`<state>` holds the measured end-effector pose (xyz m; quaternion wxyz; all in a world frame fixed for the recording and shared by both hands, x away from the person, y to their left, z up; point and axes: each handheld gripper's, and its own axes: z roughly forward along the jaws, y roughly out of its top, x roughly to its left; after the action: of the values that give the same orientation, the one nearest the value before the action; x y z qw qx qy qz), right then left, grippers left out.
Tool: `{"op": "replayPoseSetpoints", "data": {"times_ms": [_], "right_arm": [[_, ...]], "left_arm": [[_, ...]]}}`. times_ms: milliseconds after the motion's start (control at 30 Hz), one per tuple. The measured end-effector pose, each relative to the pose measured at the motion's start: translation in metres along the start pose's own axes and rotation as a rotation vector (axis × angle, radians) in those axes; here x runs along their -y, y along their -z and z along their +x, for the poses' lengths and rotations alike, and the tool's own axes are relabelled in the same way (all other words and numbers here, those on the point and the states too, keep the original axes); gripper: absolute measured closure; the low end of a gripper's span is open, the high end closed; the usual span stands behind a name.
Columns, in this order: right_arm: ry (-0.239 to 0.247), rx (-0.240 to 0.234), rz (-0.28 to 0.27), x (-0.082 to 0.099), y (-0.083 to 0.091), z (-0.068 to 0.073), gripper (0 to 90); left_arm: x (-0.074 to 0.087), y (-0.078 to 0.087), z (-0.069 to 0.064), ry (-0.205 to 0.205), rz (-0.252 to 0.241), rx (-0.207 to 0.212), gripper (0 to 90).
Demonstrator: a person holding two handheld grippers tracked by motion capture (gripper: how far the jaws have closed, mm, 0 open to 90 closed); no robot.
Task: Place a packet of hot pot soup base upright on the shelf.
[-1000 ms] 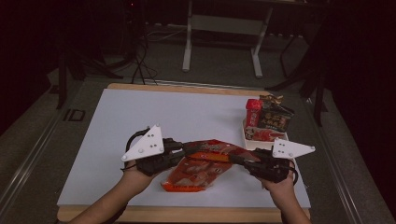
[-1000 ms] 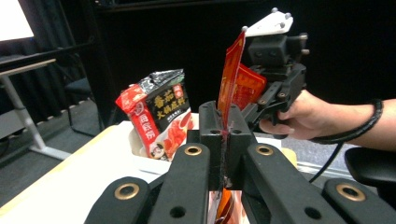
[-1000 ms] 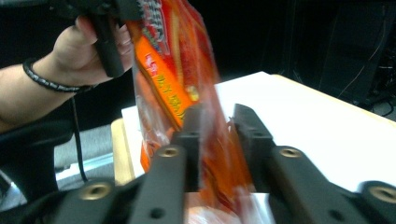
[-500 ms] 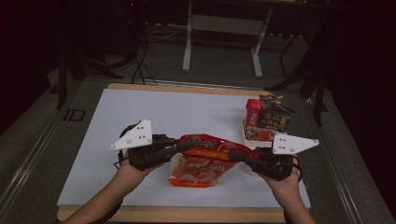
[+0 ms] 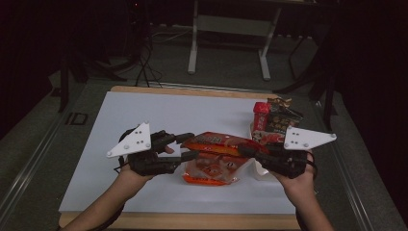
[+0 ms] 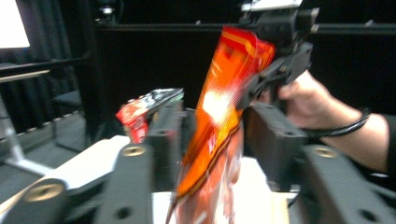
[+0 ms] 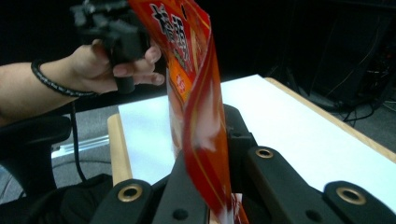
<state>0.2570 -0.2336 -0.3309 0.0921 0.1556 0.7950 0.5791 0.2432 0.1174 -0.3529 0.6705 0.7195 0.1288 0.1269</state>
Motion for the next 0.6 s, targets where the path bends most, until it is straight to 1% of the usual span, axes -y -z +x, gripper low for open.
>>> {"op": "replayPoseSetpoints", "data": {"times_ms": [67, 167, 200, 233, 267, 300, 333, 367, 400, 467, 500, 533, 567, 600], "right_arm": [[0.001, 0.008, -0.003, -0.004, 0.003, -0.002, 90.0], [0.002, 0.021, -0.016, -0.009, 0.01, -0.006, 90.0], [-0.003, 0.019, -0.022, -0.011, 0.013, -0.007, 90.0], [-0.005, 0.026, -0.028, -0.013, 0.015, -0.008, 90.0], [-0.002, 0.036, -0.036, -0.015, 0.018, -0.009, 90.0], [-0.011, 0.038, -0.043, -0.017, 0.022, -0.011, 90.0], [-0.02, 0.048, -0.055, -0.02, 0.026, -0.013, 90.0], [-0.016, 0.055, -0.062, -0.021, 0.029, -0.014, 90.0], [-0.015, 0.061, -0.068, -0.024, 0.033, -0.015, 90.0], [-0.012, 0.083, -0.079, -0.029, 0.04, -0.017, 90.0], [-0.012, 0.083, -0.079, -0.029, 0.04, -0.017, 90.0], [-0.009, 0.096, -0.082, -0.033, 0.044, -0.018, 90.0], [-0.006, 0.122, -0.085, -0.038, 0.051, -0.021, 90.0], [-0.007, 0.135, -0.089, -0.04, 0.056, -0.023, 90.0]], "left_arm": [[0.0, 0.001, -0.001, 0.002, 0.004, -0.015, 42.7], [0.003, 0.002, 0.0, 0.027, 0.001, 0.003, 31.5], [0.005, 0.001, 0.0, 0.041, 0.005, 0.007, 25.7], [0.007, 0.0, 0.0, 0.049, 0.024, 0.011, 19.7], [0.009, -0.001, -0.001, 0.053, 0.03, 0.01, 13.0], [0.012, -0.002, -0.002, 0.06, 0.041, -0.007, 10.9], [0.014, -0.002, -0.002, 0.057, 0.044, -0.011, 9.1], [0.017, -0.003, -0.002, 0.058, 0.041, -0.013, 4.5], [0.02, -0.004, -0.002, 0.065, 0.047, -0.018, 2.1], [0.025, -0.005, -0.002, 0.077, 0.055, -0.032, 2.0], [0.025, -0.005, -0.002, 0.077, 0.055, -0.032, 2.0], [0.03, -0.005, -0.003, 0.069, 0.062, -0.037, 2.0], [0.032, -0.005, -0.004, 0.071, 0.065, -0.035, 2.0], [0.033, -0.005, -0.004, 0.067, 0.068, -0.039, 2.0]]}}
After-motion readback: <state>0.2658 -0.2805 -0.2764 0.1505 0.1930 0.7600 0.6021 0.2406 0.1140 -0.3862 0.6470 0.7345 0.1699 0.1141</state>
